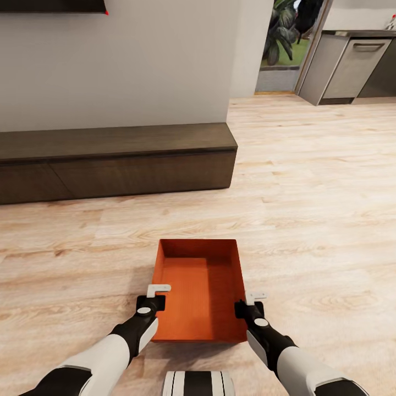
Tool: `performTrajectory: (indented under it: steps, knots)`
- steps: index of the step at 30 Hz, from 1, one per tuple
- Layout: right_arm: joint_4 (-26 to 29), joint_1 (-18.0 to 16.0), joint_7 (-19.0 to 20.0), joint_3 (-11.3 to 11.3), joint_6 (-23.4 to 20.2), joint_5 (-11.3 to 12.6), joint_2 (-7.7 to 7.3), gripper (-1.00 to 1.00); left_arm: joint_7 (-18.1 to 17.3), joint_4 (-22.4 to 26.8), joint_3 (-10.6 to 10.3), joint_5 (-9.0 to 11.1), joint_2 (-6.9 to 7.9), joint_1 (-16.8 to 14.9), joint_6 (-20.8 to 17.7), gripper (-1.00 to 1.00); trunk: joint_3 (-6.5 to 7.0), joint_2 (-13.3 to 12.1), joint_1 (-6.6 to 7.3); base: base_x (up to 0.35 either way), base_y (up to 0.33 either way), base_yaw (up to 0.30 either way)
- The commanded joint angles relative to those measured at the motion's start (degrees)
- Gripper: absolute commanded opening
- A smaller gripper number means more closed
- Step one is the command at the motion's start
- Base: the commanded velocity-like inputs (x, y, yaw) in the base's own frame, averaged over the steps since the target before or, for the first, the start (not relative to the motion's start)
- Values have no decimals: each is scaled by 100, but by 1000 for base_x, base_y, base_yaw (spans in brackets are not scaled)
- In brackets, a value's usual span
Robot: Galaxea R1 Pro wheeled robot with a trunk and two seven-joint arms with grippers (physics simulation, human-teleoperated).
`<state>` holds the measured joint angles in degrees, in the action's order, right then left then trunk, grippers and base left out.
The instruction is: Move the two storage containers from the living room to the garage. In the garage, place one container on the floor and stack the other container on top of it (either order is fine).
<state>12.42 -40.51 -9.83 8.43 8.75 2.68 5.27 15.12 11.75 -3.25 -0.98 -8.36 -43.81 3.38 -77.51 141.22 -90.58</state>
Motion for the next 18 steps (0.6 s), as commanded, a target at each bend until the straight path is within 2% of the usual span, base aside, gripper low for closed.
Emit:
performTrajectory:
  steps: [1, 11, 18]
  knots:
    - [-11, -1, -10, 45, 20, 65, 0, -100, 43, -1, -25, -43, -3, -5, 11, -100, -4, 1, 1, 0, 0, 0]
    - [-11, -1, -10, 45, 22, 75, -8, -100, 53, -10, -2, -22, -8, -5, 14, -100, -4, 1, 1, 0, 0, 0]
    - [-11, -1, -16, 45, 20, 58, 3, -100, 53, -15, 0, -8, -8, -5, 13, -100, 122, -280, 154, 0, 0, 0]
